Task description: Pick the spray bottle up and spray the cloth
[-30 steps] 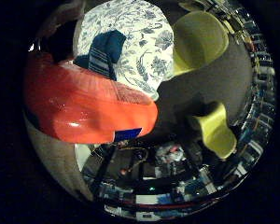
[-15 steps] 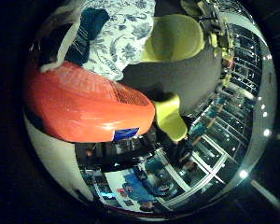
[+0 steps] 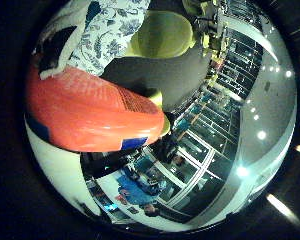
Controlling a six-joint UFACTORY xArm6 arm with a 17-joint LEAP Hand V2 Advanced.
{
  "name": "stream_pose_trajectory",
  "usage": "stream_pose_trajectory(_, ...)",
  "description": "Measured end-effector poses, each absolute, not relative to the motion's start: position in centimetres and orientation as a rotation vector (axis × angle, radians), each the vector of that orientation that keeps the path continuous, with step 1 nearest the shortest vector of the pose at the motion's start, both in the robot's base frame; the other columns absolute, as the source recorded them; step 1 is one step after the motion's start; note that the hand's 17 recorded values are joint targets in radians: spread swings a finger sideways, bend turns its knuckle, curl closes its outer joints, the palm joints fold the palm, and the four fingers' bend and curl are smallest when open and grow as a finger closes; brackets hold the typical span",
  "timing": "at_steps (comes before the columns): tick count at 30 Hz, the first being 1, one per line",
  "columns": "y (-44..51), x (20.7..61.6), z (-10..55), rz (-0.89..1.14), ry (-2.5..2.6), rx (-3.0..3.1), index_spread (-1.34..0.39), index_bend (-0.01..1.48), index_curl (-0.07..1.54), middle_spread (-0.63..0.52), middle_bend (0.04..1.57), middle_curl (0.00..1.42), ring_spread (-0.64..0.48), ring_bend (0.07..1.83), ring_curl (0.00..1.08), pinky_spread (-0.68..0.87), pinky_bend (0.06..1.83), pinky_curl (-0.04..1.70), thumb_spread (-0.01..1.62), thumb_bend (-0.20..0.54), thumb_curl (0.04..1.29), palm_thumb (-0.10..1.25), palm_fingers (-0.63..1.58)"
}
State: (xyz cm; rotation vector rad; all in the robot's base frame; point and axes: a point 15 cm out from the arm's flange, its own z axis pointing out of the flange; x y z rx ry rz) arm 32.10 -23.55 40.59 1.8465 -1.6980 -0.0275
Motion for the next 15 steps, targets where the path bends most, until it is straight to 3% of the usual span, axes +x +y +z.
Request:
stream_pose_trajectory(7, -23.3, 31.1, 36.1, 0.056, -1.602, 1.828, -0.21, 1.16, 0.83, -0.09, 1.42, 0.65, -0.23, 1.33, 0.84, -0.19, 1.04, 1.39, 1.19, -0.012, 0.46, 1.02, 1.12)
stream_pose_trajectory(15, -22.6, 31.2, 36.3, 0.091, -1.606, 1.859, -0.21, 1.16, 0.84, -0.08, 1.41, 0.65, -0.23, 1.33, 0.84, -0.19, 1.04, 1.39, 1.20, -0.011, 0.47, 1.02, 1.12)
